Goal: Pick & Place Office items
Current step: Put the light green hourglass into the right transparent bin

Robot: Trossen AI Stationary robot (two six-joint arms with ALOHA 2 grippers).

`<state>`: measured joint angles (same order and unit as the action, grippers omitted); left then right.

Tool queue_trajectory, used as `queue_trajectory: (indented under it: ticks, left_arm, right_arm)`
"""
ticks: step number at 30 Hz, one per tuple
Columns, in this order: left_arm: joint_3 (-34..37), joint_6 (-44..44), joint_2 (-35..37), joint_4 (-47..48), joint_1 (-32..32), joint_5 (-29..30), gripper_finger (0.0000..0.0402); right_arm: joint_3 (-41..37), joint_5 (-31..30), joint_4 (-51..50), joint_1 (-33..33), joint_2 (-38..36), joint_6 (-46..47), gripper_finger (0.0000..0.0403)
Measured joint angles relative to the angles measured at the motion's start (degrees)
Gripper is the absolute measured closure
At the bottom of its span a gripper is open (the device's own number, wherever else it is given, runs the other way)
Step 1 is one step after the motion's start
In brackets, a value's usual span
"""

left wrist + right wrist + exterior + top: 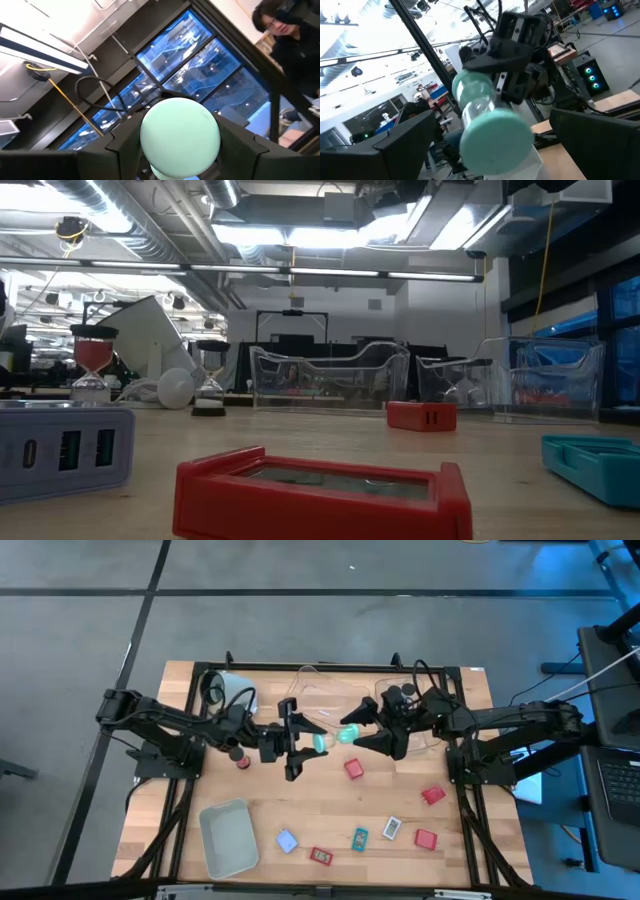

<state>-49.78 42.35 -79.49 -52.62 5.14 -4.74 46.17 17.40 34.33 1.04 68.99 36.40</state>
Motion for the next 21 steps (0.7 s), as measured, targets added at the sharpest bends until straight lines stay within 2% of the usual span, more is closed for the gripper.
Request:
queue_trajectory:
  ticks: [10,21]
  left_arm:
    - [0.0,2.9,-0.2,-0.4,-1.6,-0.1,0.0199]
    - [0.0,4.4,-0.2,-0.4,-1.5,-0.1,0.0199]
  right_arm:
    - [0.0,0.0,1.4,0.1,0.4,-3.0,0.0017]
    - [0.0,0.0,2.4,0.2,0.4,-4.3,0.0108]
